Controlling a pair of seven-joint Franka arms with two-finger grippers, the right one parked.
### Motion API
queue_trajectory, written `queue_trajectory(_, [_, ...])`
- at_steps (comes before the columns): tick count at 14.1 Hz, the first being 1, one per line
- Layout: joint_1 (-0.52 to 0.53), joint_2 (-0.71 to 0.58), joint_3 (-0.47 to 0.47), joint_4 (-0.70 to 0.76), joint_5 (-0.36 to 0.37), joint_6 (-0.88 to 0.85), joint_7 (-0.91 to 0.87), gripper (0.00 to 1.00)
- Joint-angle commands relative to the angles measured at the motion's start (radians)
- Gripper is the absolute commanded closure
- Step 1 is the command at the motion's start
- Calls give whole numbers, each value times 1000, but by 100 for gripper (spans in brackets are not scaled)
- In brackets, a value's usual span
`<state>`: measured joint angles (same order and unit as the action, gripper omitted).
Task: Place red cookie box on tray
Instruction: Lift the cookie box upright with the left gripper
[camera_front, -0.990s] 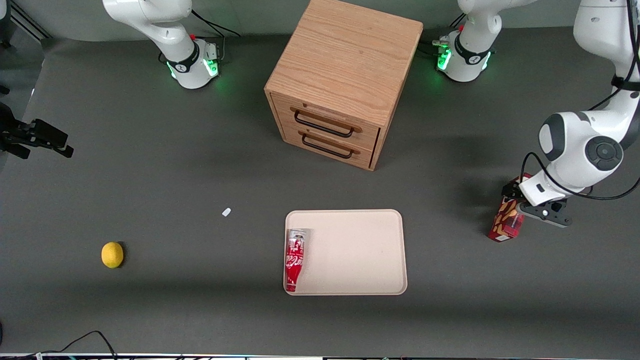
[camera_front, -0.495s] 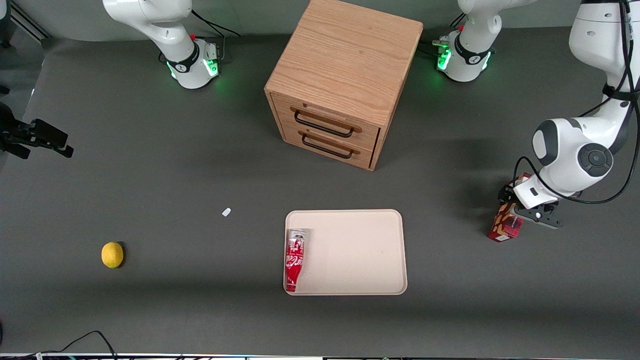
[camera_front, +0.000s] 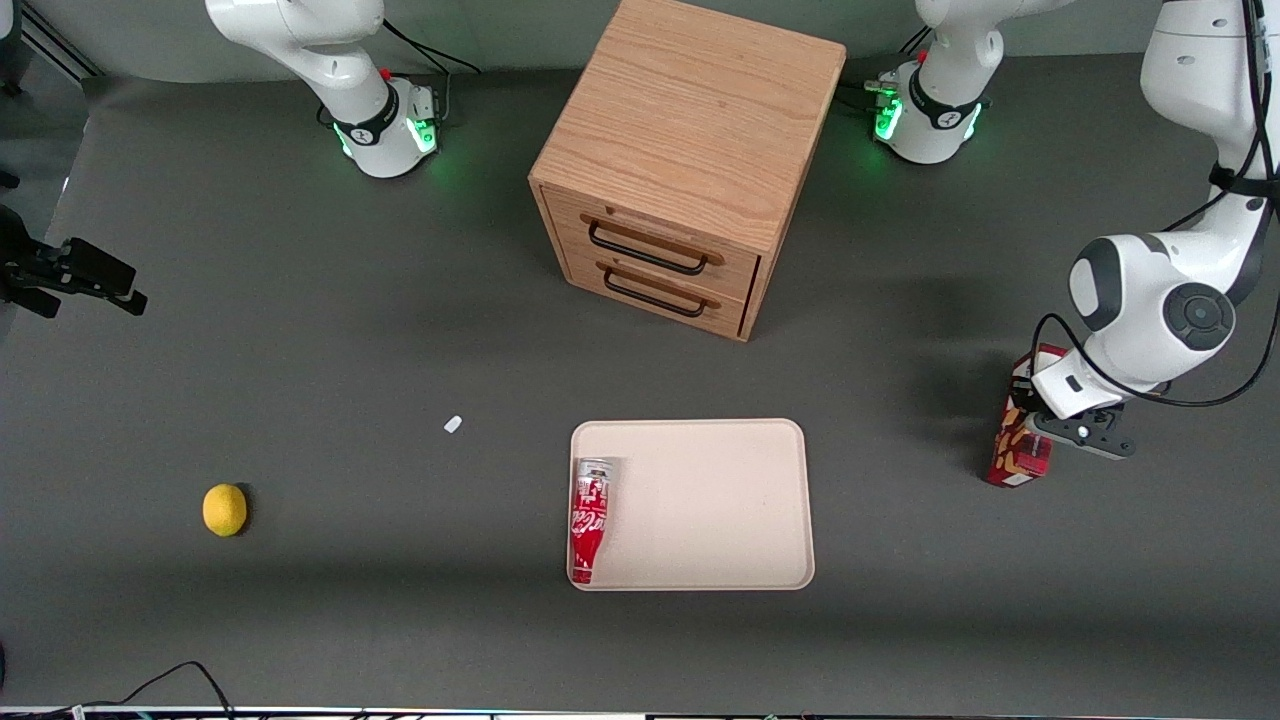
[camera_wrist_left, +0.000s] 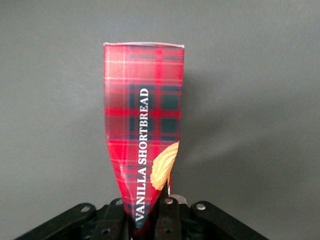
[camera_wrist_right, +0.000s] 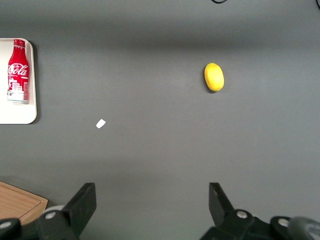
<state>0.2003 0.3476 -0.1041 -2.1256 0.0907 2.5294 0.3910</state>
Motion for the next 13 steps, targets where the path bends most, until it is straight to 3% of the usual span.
queue_trajectory(1, [-12, -110, 7, 50, -11, -159, -30, 100])
queue_trajectory(7, [-56, -134, -51, 431, -57, -667, -231, 100])
queue_trajectory(13, [-215, 40, -92, 703, -60, -752, -582, 100])
